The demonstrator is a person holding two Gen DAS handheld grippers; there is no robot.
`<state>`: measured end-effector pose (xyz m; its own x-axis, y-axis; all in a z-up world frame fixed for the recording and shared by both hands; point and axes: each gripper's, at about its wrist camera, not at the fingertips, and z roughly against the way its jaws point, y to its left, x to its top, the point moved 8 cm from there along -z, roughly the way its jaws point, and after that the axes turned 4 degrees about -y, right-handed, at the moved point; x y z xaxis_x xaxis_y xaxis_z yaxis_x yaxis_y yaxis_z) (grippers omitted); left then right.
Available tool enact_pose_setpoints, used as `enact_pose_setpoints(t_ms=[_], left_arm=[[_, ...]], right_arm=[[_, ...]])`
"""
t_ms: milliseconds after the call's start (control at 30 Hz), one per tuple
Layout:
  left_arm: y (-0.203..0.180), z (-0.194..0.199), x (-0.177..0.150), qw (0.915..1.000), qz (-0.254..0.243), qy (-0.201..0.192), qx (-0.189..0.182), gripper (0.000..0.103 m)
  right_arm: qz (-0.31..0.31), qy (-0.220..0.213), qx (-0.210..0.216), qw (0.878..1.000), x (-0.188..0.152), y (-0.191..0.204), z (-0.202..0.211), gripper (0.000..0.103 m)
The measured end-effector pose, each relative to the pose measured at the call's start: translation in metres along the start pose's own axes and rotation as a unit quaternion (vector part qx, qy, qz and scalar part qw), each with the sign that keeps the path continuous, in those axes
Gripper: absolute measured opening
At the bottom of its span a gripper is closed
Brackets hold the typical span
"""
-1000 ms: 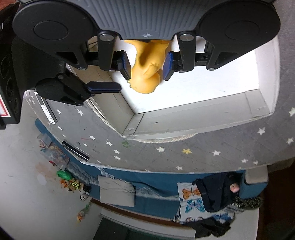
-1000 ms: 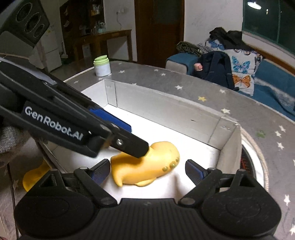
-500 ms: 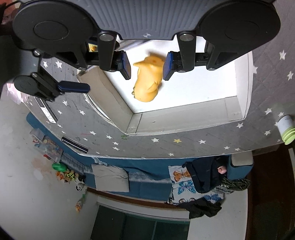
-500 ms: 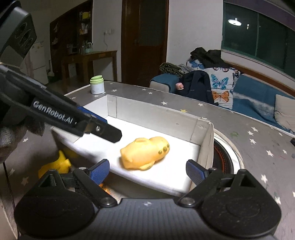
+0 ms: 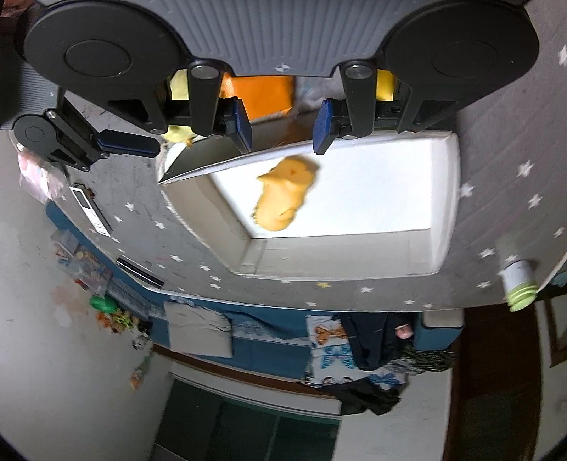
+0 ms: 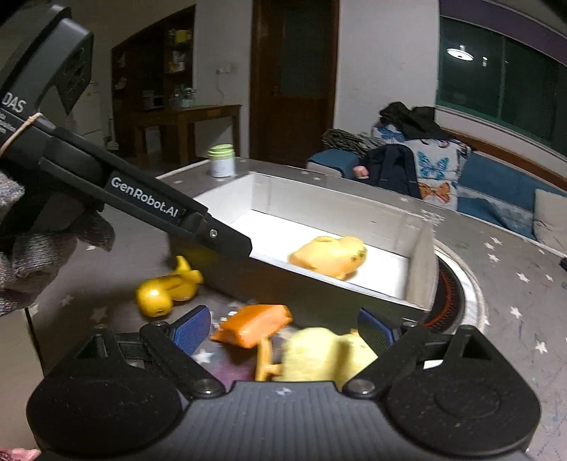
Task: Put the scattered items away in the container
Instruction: 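Move both grippers to the small yellow rubber duck beside the box, then close the left gripper on the small duck while the right gripper grips it too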
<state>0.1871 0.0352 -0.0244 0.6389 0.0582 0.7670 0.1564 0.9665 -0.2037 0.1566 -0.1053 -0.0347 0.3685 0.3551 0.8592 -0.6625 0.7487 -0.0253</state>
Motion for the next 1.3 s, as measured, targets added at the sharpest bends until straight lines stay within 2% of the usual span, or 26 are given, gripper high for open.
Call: enact_pose_setpoints(t_ms=[300,400,667,1100,1300], left_arm=[[0.049,0.031,-0.02,0.9981,0.049,-0.007,0.037,0.04],[0.059,0.035,-0.03,0.9973,0.065,-0.002,0.034,0.04],[0.073,0.031,-0.046,0.9963,0.08,0.015,0.026,0.04],[0.075,0.008,-0.046,0.9962,0.077,0.037,0.017,0.04],[0.076,-0.001,-0.048,0.9956,0.078,0.05,0.012,0.04]], right_arm=[[0.033,-0.002,0.068,0.997,0.008,0.048,-0.012,0.092],[0.049,0.008,0.091,0.995,0.006,0.068,-0.024,0.092],[0.08,0.025,0.121,0.989,0.003,0.105,-0.047,0.092],[0.05,0.066,0.137,0.987,-0.011,0.105,-0.09,0.089],[0.039,0.081,0.144,0.985,-0.017,0.103,-0.101,0.085]])
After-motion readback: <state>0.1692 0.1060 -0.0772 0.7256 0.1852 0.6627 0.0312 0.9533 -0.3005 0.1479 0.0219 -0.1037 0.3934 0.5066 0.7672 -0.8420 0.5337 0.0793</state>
